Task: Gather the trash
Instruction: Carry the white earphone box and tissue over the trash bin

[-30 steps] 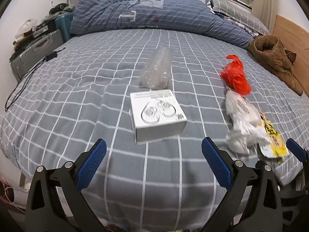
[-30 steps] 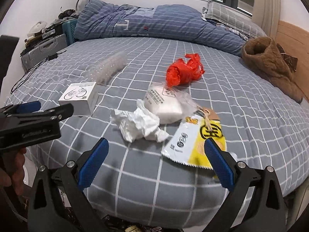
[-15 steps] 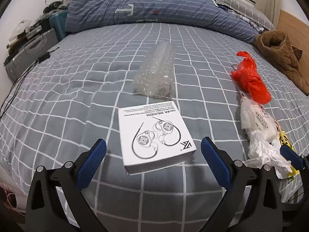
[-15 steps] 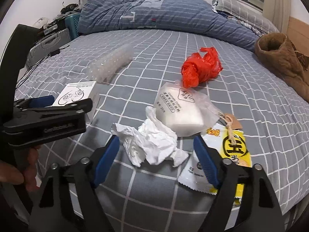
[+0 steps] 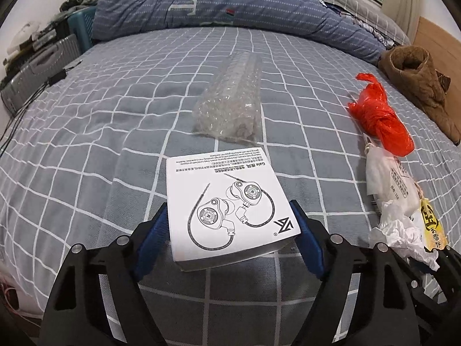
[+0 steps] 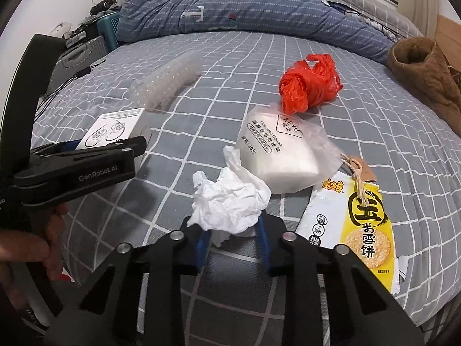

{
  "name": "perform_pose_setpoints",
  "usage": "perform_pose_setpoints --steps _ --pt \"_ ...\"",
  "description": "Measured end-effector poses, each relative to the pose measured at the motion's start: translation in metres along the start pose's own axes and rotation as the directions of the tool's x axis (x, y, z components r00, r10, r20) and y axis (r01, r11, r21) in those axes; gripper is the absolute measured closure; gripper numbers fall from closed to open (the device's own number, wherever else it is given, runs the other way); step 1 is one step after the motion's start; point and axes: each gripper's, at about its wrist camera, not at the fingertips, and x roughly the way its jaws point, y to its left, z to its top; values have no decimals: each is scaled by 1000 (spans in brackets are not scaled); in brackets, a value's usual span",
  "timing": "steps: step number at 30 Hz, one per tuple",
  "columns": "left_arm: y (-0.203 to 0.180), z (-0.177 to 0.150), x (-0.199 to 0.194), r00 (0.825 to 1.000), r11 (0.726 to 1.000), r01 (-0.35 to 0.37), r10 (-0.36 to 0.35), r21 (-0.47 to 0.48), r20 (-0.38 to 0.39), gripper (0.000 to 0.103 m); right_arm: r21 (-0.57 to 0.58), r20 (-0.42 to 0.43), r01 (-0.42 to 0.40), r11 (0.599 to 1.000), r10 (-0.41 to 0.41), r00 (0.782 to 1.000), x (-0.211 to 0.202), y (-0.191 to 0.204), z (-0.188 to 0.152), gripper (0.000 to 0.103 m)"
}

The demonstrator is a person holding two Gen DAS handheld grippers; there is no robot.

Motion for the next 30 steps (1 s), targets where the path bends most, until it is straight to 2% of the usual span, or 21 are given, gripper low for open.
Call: perform_pose_setpoints --steps 20,27,30 --pt "-4 1 -24 999 1000 14 -14 17 30 27 32 24 -1 999 1 1000 -24 -9 6 79" --pt "-9 -7 -11 998 998 -57 56 39 21 27 30 21 2 1000 -2 1000 -26 -9 5 79" --pt "-9 -9 -7 998 997 -63 63 38 11 27 32 20 0 999 -1 1000 -25 -10 4 79"
